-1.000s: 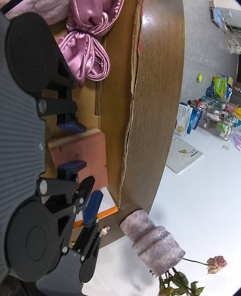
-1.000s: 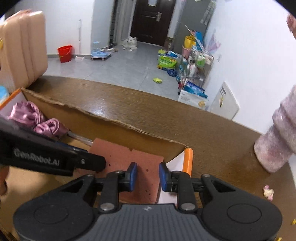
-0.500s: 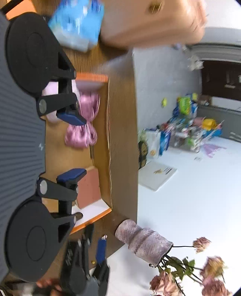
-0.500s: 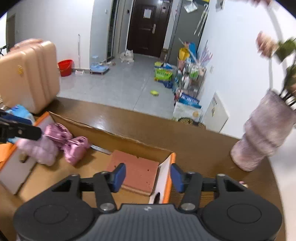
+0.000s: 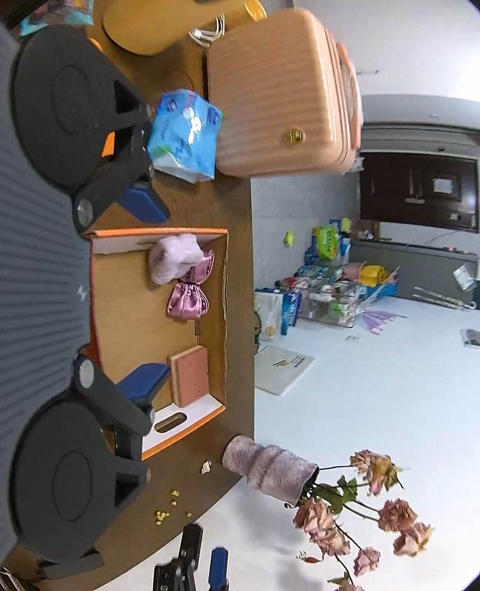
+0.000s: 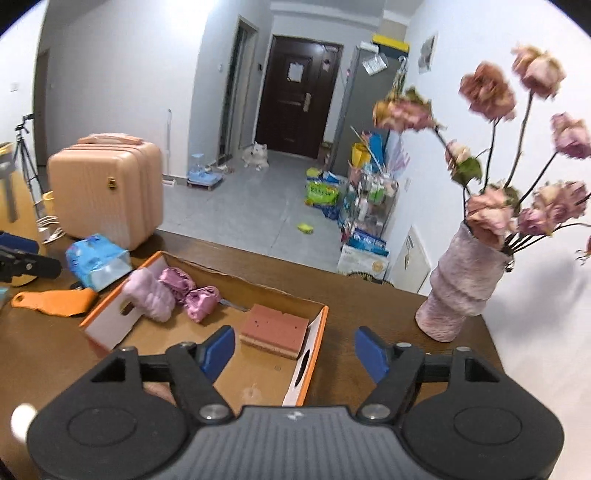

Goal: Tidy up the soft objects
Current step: 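Withdraw both tools from the box back over the table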

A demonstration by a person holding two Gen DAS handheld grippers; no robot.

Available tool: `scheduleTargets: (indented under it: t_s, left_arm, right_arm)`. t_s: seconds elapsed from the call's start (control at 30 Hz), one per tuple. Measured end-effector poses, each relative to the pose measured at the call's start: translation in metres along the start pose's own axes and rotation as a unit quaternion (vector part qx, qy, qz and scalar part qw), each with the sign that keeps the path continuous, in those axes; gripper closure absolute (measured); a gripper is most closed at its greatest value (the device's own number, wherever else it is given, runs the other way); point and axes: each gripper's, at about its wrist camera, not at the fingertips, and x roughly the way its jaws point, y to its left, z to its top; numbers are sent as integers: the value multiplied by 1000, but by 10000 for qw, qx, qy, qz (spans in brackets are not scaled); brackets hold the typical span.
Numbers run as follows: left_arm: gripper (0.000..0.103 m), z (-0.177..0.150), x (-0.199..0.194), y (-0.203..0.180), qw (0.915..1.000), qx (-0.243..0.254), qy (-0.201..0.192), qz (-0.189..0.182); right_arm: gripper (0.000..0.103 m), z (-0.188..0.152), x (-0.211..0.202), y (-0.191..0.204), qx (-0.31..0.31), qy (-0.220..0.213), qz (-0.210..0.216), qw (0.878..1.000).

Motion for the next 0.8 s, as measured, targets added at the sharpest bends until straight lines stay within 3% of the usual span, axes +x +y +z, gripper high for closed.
scheduleTargets:
  t_s: [0.2,0.33,0.43,0.7,0.8]
  left_arm:
    - [13,-56,-59,-8,9989,215,-380,148]
    - [10,-96,-98,-15,9976,329,-601,-17]
    - [3,-130,-123,-18,9956,432,-823,-75]
    - [2,-224,-175,-15,9925,435,-1141,-79]
    - [0,-265,-189,-17,9885,615,-1379,-30]
  right_arm:
    - [26,-37,-62,7,-15,-299,138,9995]
    - [26,-69,-96,12,75,-479,398,9980]
    - [25,-98,-123,19,120,-648,556,9963]
    - [23,-186,-179,45,292,-1129,832,9897]
    - [18,-219,-198,61,196,-1288,817,9881]
